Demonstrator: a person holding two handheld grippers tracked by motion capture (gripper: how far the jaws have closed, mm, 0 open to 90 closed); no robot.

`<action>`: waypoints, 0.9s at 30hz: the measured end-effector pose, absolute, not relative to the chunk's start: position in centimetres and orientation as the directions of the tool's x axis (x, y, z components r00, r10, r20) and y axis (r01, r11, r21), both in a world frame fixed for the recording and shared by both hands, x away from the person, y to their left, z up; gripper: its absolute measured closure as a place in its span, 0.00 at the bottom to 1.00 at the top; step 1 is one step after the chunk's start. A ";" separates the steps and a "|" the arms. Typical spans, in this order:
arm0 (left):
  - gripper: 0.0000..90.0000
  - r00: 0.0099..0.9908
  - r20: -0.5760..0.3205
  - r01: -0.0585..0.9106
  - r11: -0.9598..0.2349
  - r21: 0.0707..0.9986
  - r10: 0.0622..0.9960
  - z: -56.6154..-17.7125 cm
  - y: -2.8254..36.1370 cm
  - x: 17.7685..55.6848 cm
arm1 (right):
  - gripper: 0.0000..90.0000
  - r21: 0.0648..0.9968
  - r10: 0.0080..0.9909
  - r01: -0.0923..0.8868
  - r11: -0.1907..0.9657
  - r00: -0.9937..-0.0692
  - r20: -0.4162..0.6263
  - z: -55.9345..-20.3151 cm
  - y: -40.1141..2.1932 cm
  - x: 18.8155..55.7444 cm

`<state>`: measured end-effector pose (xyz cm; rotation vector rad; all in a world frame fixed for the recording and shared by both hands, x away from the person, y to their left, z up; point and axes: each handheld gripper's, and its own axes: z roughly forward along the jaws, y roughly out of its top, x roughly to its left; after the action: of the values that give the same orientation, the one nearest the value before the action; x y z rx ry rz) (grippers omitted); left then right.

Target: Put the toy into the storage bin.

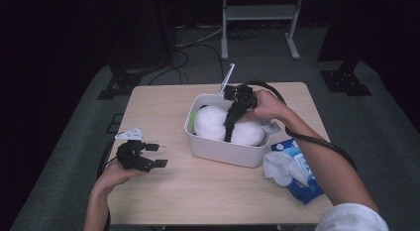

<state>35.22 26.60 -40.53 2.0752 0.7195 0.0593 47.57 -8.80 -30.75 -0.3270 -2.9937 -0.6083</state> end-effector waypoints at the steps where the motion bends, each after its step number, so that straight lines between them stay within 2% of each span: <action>1: 0.16 0.829 -0.224 0.468 -0.416 0.780 0.512 -40.5 26.6 35.2 | 0.63 0.378 0.191 0.219 0.900 -0.975 0.111 -30.9 -8.7 47.4; 27: 0.16 0.824 -0.228 0.472 -0.407 0.782 0.519 -40.5 27.0 35.2 | 0.60 0.380 0.110 0.163 0.910 -0.981 0.157 -34.6 -7.0 43.5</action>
<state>35.18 26.96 -40.52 2.0656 0.7279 0.0628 43.46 -6.97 -34.57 -0.2109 -2.9404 -0.6027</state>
